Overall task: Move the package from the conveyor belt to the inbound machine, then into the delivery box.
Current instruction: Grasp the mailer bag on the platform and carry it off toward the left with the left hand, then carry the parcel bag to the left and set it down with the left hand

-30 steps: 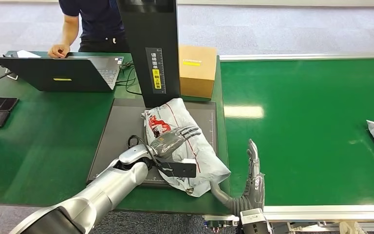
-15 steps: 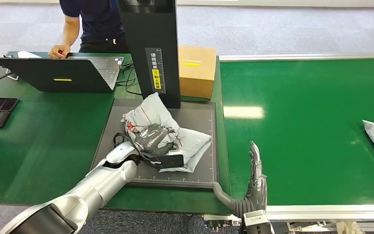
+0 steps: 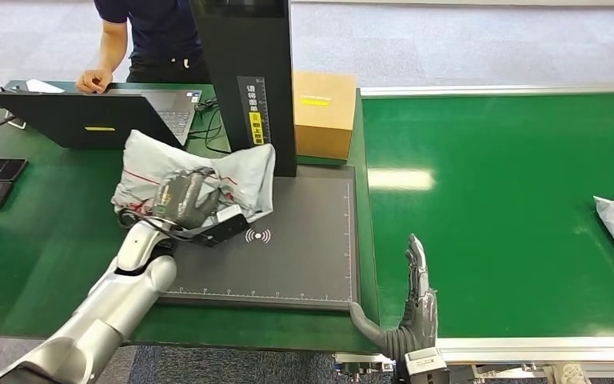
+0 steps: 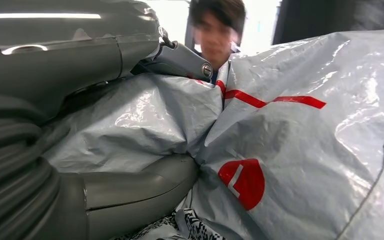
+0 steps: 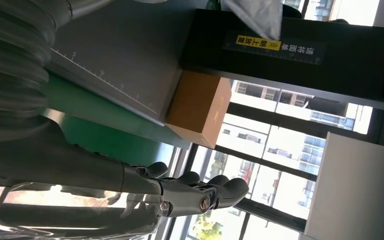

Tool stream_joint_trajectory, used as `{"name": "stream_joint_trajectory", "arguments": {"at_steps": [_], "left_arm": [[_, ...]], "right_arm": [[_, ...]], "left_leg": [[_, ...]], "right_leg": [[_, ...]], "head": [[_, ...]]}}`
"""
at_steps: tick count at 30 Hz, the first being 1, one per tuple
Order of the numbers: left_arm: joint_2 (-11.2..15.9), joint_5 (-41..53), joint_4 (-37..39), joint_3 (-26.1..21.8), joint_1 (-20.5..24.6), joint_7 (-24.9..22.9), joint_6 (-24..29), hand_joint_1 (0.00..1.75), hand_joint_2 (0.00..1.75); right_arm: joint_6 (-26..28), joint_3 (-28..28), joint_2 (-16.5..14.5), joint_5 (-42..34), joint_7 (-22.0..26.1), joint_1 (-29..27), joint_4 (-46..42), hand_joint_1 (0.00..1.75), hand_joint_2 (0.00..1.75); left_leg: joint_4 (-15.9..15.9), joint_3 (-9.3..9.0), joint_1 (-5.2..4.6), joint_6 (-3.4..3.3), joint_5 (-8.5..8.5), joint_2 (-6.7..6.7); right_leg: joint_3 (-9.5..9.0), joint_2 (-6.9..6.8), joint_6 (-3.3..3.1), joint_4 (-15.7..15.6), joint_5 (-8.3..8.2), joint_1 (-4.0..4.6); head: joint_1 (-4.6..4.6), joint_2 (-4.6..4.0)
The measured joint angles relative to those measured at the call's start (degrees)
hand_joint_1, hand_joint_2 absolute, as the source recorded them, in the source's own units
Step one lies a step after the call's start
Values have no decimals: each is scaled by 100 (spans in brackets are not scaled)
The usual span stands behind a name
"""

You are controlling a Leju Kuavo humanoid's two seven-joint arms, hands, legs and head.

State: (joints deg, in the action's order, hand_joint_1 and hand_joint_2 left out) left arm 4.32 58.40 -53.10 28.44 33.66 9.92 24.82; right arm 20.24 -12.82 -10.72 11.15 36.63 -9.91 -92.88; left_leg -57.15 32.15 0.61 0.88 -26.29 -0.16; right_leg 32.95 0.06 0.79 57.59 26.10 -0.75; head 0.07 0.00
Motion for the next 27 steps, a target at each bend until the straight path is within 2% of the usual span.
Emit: {"name": "stream_joint_trajectory", "arguments": {"at_steps": [4,9,10,12,13,14,16,21,27], "left_arm": [[327,90,-697,-753,-211,-116,163,173,175],[834,497,-926,-1770,-368,-309,972,168,175],[918,633,-913,-1981,-419,-357,1139,148,175],[1020,818,-833,-2384,-514,-430,1362,91,175],[1050,874,-756,-2570,-549,-454,1419,51,175],[1068,936,-656,-2750,-574,-487,1450,27,175],[1086,1071,-373,-3086,-594,-591,1455,0,175],[1072,1279,434,-3609,-555,-842,1210,0,175],[944,1417,1210,-3719,-237,-798,1102,0,175]], "right_arm": [[-48,28,-20,8,-7,57,56,0,175],[-57,41,-30,-122,6,207,203,0,175],[-42,38,-30,-171,11,243,251,0,175],[-2,22,-30,-264,20,321,340,0,175],[18,7,-30,-304,24,362,384,0,175],[36,-10,-31,-343,27,406,428,0,175],[83,-57,-32,-419,31,500,528,0,175],[204,-185,-38,-562,36,728,783,0,175],[362,-281,-65,-646,37,897,946,0,175]], "left_leg": [[1,10,3,1,0,0],[3,5,5,3,-1,18],[3,5,5,4,-1,18],[3,7,5,4,0,16],[3,8,5,4,0,15],[3,8,5,4,0,15],[3,7,4,4,0,17],[1,7,3,3,0,16],[0,9,3,3,0,13]], "right_leg": [[9,0,-1,2,0,3],[13,18,-4,7,1,5],[13,17,-6,7,3,5],[13,13,-7,7,5,5],[13,12,-7,7,6,5],[14,13,-8,7,5,5],[14,15,-8,7,5,4],[17,12,-7,5,4,3],[17,12,-7,5,3,3]], "head": [[1,0],[-1,0],[-1,0],[1,0],[1,0],[0,0],[0,0],[0,0],[-1,0]]}}
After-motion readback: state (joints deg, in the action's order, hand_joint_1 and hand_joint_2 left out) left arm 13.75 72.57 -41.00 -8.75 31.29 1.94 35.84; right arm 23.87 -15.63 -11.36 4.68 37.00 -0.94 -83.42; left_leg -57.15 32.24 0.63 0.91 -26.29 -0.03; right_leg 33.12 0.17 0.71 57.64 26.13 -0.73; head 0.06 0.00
